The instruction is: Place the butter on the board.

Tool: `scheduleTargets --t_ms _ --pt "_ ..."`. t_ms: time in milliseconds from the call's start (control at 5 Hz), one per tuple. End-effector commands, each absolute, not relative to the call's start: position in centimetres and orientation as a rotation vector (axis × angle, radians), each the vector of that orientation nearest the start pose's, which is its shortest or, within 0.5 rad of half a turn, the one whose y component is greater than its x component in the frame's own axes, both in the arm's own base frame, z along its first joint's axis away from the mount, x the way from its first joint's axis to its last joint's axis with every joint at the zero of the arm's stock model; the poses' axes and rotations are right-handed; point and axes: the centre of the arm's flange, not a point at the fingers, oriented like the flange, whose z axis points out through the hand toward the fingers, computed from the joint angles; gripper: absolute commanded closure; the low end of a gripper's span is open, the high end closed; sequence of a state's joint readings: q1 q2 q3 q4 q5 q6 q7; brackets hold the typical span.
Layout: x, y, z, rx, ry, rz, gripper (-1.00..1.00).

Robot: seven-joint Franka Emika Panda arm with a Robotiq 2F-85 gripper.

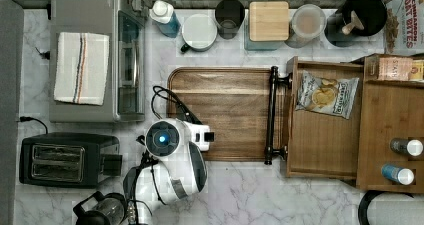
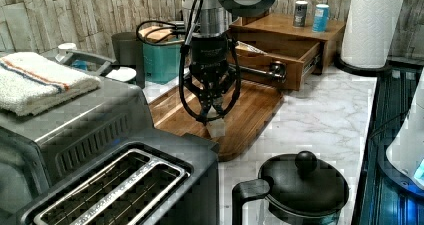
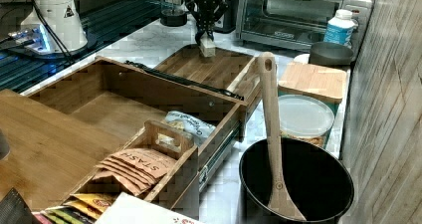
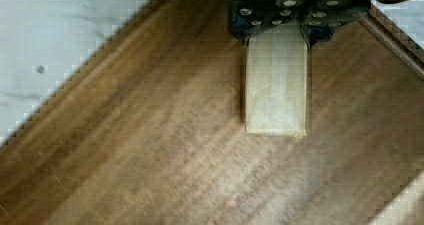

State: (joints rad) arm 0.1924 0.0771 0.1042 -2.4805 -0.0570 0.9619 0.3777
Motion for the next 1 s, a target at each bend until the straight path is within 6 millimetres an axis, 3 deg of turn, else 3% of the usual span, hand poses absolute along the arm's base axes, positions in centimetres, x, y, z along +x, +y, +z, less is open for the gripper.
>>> scheduleTargets --t_ms 200,400,600,1000 --pt "48.9 13.7 26.3 -2.817 1.376 -0.079 1.00" --pt "49.1 13.4 26.1 -2.820 1.382 -0.069 1.00" --pt "49.4 13.2 26.2 -2.827 1.408 -0.031 -1.00" --pt "49.1 12.7 27.2 -2.803 1.412 -0.043 -1.00"
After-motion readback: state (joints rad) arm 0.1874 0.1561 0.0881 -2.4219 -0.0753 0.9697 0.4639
